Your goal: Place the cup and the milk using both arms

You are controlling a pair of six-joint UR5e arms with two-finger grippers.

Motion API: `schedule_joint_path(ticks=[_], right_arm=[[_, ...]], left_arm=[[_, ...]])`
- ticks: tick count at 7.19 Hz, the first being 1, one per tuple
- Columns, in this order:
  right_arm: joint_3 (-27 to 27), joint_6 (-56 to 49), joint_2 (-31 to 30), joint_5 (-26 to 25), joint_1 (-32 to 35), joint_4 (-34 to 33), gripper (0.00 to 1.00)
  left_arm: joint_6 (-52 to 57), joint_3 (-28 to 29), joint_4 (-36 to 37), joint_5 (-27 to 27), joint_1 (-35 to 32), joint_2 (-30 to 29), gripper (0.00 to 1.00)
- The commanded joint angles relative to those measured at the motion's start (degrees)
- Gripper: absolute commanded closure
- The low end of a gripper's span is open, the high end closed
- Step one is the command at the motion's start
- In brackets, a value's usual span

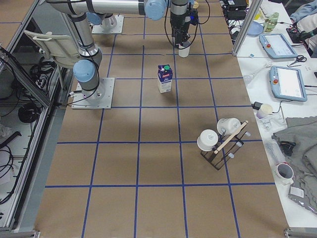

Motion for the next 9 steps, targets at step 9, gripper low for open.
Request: schedule_joint_path(ticks=[9], right_arm=[[19.3, -10.1, 0.2, -0.2, -7.3, -13.8, 0.01]], left_arm=[[45.1, 10.2, -28.5, 1.9, 18.0, 18.5, 0.00]])
